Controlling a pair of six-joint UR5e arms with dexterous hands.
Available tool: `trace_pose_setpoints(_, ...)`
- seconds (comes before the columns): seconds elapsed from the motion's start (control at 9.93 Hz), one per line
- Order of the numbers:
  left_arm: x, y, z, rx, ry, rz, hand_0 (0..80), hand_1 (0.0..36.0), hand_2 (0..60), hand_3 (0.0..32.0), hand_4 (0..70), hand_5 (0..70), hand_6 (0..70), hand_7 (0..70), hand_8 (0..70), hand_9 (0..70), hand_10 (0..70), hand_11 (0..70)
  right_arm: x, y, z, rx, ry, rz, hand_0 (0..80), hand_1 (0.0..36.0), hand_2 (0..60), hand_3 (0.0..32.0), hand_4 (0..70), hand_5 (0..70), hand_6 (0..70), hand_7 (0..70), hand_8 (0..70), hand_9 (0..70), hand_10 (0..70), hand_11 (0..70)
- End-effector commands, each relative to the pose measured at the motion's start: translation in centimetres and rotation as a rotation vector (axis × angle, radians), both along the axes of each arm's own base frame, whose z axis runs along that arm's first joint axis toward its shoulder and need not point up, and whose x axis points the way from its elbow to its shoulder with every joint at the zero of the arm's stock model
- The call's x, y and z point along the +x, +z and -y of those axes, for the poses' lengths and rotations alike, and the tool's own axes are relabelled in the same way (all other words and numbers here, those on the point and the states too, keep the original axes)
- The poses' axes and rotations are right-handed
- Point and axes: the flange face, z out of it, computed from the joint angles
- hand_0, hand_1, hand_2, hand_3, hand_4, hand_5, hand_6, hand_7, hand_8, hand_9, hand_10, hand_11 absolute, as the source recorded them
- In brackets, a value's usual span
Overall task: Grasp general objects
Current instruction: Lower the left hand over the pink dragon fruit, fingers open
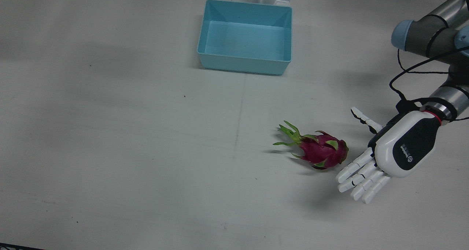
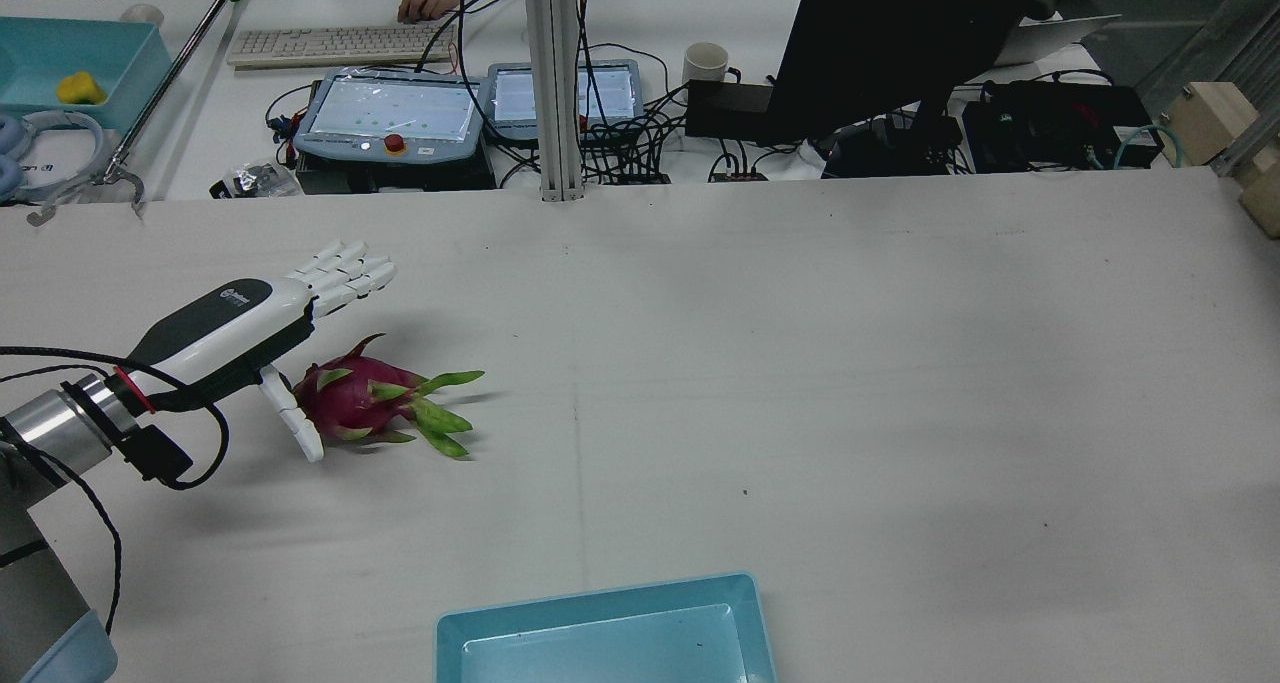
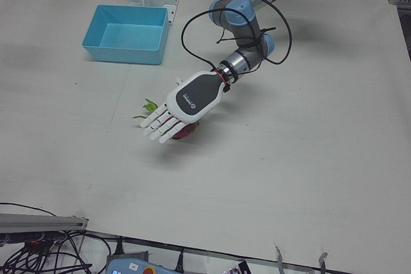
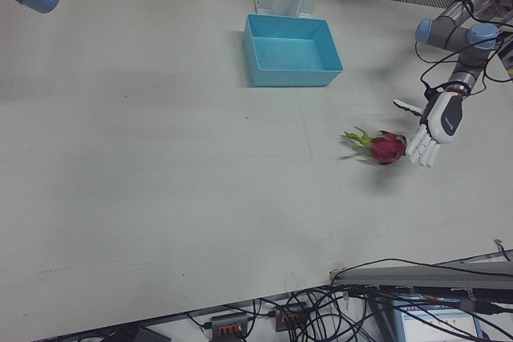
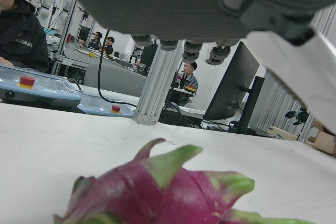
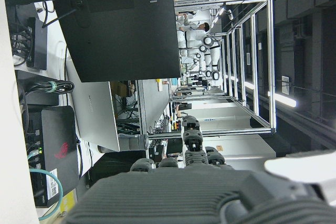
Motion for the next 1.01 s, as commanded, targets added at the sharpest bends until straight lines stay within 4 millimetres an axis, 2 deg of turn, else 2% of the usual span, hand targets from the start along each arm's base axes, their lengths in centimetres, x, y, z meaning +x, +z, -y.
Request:
trace_pose_setpoints(0.0,4.9,-0.3,-1.4,0.003,0.014,0.055,48.8,15.7,0.2,0.0,0.0,0.0,0.0,10.2,0.0,0.6,0.0,0.0,0.1,-0.1,0.0,0.002,0.001,-0.003,0.0,0.0,0.0,0.0,0.0,0.0,0.0,0.0,0.0,0.0,0.0,0.0)
trace_pose_setpoints(0.1,5.3,-1.3,-1.0,0.004,0.013,0.052,49.1,16.2,1.0,0.0,0.0,0.0,0.0,9.1,0.0,0.4,0.0,0.0,0.4,-0.5,0.0,0.009,0.008,-0.005,0.0,0.0,0.0,0.0,0.0,0.0,0.0,0.0,0.0,0.0,0.0,0.0)
trace_pose_setpoints(0.3,6.6,-4.5,-0.3,-0.014,0.022,0.083,48.6,15.1,0.0,0.8,0.0,0.0,0.0,8.2,0.0,0.2,0.0,0.0,0.3,0.0,-0.1,0.000,0.006,-0.003,0.0,0.0,0.0,0.0,0.0,0.0,0.0,0.0,0.0,0.0,0.0,0.0)
trace_pose_setpoints(0.4,6.7,-4.0,-0.3,-0.022,0.023,0.104,48.4,14.8,0.0,0.8,0.0,0.0,0.0,7.6,0.0,0.1,0.0,0.0,0.2,0.1,-0.1,-0.003,0.004,-0.002,0.0,0.0,0.0,0.0,0.0,0.0,0.0,0.0,0.0,0.0,0.0,0.0)
trace_pose_setpoints(0.5,6.9,-3.2,-0.2,-0.038,0.024,0.126,48.4,15.7,1.4,2.6,0.0,0.0,0.0,6.3,0.0,0.0,0.0,0.0,0.2,0.1,-0.1,-0.003,0.004,-0.002,0.0,0.0,0.0,0.0,0.0,0.0,0.0,0.0,0.0,0.0,0.0,0.0)
trace_pose_setpoints(0.6,7.1,-2.2,-0.1,-0.030,0.013,0.170,49.0,17.0,2.4,7.4,0.0,0.0,0.0,4.2,0.0,0.0,0.0,0.0,0.2,0.1,-0.1,-0.001,0.004,-0.002,0.0,0.0,0.0,0.0,0.0,0.0,0.0,0.0,0.0,0.0,0.0,0.0)
trace_pose_setpoints(0.71,7.1,-2.0,-0.1,0.004,-0.006,0.218,49.0,17.5,3.0,10.6,0.0,0.0,0.0,3.3,0.0,0.0,0.0,0.0,0.2,0.1,-0.1,-0.001,0.004,-0.002,0.0,0.0,0.0,0.0,0.0,0.0,0.0,0.0,0.0,0.0,0.0,0.0)
trace_pose_setpoints(0.81,7.1,-2.2,-0.1,0.033,-0.020,0.249,49.3,18.7,4.6,15.6,0.0,0.0,0.0,2.1,0.0,0.0,0.0,0.0,0.2,0.1,-0.1,-0.001,0.004,-0.002,0.0,0.0,0.0,0.0,0.0,0.0,0.0,0.0,0.0,0.0,0.0,0.0)
trace_pose_setpoints(0.91,7.0,-2.2,0.0,0.037,-0.025,0.258,50.1,20.1,6.7,18.0,0.0,0.0,0.0,1.4,0.0,0.0,0.0,0.0,0.2,0.0,0.0,0.000,0.004,-0.001,0.0,0.0,0.0,0.0,0.0,0.0,0.0,0.0,0.0,0.0,0.0,0.0)
